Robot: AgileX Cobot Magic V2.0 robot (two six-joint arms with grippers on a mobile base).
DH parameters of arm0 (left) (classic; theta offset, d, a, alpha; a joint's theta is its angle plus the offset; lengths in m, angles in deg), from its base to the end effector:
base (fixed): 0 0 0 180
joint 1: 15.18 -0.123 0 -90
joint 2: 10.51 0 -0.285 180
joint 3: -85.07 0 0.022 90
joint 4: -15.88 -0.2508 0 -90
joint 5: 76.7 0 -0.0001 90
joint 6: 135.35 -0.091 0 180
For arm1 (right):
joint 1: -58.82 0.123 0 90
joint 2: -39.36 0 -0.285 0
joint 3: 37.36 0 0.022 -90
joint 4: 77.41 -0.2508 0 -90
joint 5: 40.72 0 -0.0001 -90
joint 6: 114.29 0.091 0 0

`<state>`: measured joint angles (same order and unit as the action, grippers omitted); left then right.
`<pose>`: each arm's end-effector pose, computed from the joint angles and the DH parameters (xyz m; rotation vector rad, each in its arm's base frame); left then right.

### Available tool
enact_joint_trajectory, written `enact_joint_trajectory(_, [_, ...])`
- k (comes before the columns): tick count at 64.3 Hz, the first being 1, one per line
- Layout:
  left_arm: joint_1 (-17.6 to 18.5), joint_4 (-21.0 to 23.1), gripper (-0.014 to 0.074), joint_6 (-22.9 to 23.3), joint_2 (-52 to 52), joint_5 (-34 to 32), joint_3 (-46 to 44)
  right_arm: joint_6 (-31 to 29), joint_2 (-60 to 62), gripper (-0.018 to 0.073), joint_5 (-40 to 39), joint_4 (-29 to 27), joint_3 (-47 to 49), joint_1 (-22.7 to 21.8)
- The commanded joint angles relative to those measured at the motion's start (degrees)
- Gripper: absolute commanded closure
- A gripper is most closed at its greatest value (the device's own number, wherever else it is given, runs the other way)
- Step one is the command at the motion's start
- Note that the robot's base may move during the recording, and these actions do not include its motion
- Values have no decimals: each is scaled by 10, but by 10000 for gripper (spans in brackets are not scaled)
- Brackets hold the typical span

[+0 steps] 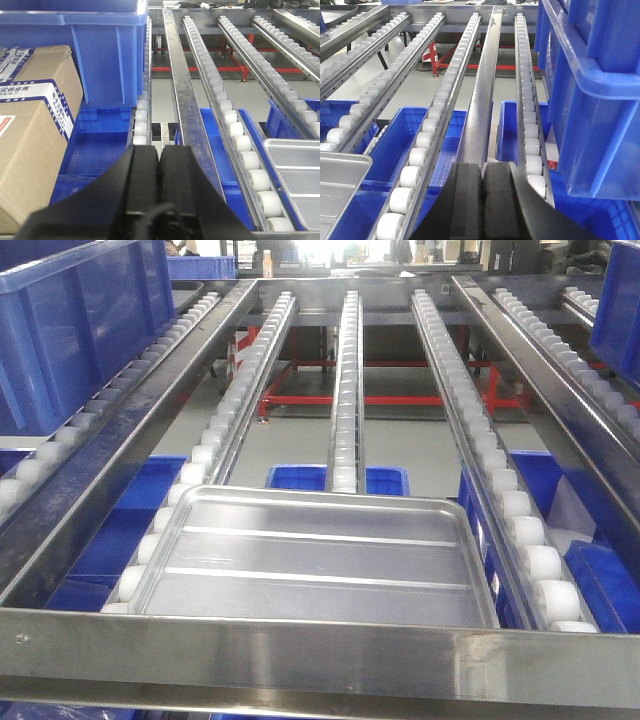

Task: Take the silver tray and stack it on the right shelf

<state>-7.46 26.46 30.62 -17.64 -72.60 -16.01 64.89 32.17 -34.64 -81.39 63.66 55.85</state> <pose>0.0562 -0.0088 0.1974 0.1637 1.5641 -0.0685 0.0569 -0.0023 0.1937 0.0801 1.6078 0.0082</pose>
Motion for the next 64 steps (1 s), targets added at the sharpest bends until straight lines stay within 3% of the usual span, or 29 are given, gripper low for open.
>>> enact_joint_trajectory(1, [-1, 5, 678, 1, 8, -47, 15, -5, 11, 503, -54, 1, 0, -2])
enact_joint_trajectory(32, [-1, 9, 678, 1, 8, -51, 15, -5, 11, 503, -54, 1, 0, -2])
enact_joint_trajectory(39, [-1, 41, 678, 1, 7, -57, 15, -5, 11, 503, -58, 1, 0, -2])
enact_joint_trajectory(49, [-1, 82, 678, 1, 6, -102, 6, -5, 11, 503, -121, 1, 0, -2])
enact_joint_trajectory(57, [-1, 71, 678, 1, -3, -101, -54, -5, 11, 503, -191, 0, 8, -2])
enact_joint_trajectory(64, [-1, 31, 678, 1, -37, -26, -153, -5, 7, 503, -182, 0, 61, -2])
